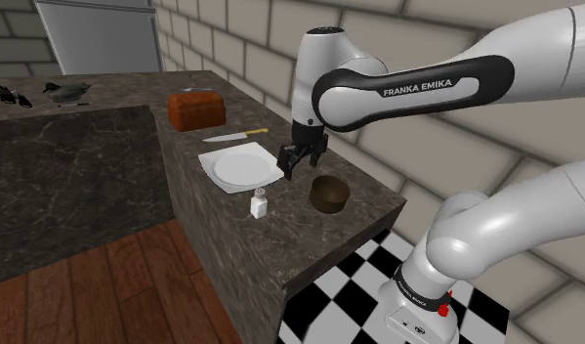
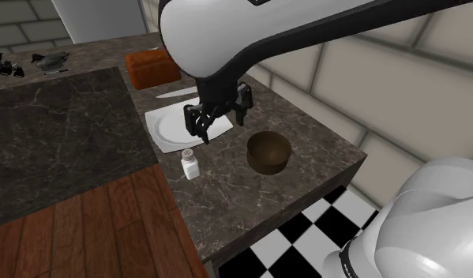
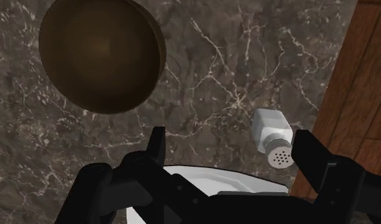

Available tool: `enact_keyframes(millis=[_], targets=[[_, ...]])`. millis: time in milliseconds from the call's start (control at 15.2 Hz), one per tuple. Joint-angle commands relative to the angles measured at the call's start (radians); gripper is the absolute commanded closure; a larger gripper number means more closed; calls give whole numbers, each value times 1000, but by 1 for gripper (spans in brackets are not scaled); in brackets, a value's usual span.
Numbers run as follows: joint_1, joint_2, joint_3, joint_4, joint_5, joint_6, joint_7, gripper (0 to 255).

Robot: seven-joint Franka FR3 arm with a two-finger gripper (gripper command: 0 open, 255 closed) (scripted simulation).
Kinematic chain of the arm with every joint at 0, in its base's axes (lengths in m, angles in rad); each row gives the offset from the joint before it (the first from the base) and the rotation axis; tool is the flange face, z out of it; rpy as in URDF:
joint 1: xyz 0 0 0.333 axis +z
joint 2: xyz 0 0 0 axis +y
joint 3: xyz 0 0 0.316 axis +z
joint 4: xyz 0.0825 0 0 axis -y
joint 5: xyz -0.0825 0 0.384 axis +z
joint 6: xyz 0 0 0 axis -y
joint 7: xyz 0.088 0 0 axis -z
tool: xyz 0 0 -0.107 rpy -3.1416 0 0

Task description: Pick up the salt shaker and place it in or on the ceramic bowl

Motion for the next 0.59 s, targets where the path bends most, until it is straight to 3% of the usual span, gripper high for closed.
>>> enact_keyframes(millis=[0, 264, 528], targets=[[-5, 69, 36, 15, -7, 59, 50, 0], [-19, 212, 107, 46, -45, 171, 158, 0], [-39, 373, 170, 102, -127, 264, 288, 0]])
